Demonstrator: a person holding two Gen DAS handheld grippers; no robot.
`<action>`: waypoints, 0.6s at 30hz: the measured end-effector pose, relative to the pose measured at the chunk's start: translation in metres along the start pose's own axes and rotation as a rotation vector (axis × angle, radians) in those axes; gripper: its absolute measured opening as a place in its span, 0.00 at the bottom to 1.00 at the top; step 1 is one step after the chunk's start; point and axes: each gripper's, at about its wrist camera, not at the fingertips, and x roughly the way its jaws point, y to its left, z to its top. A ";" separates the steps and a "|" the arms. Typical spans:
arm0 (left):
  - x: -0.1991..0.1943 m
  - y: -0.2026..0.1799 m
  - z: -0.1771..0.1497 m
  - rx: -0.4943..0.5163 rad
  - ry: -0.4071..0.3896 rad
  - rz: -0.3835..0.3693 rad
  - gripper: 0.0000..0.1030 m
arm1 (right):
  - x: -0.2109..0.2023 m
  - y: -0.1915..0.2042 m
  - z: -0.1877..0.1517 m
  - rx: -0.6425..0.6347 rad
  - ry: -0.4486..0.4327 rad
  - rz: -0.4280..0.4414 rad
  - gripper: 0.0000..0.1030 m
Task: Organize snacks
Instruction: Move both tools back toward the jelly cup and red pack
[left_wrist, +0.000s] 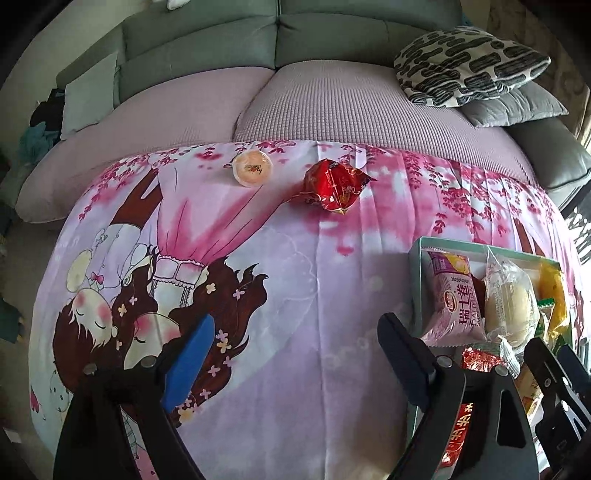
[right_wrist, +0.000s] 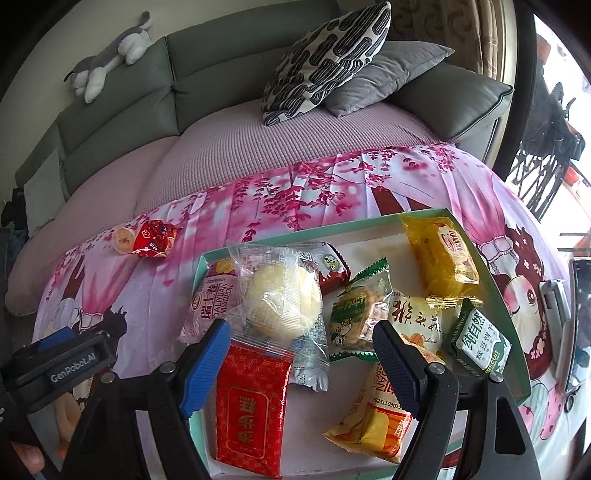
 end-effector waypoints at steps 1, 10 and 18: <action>0.000 0.000 0.000 -0.005 0.000 -0.003 0.88 | 0.000 0.000 0.000 0.001 0.000 0.001 0.80; 0.003 0.001 -0.001 -0.021 0.005 -0.010 0.98 | 0.003 -0.002 -0.001 0.012 -0.007 -0.001 1.00; 0.001 0.001 0.000 -0.003 0.011 -0.016 0.98 | 0.003 0.000 -0.002 0.005 -0.001 -0.004 1.00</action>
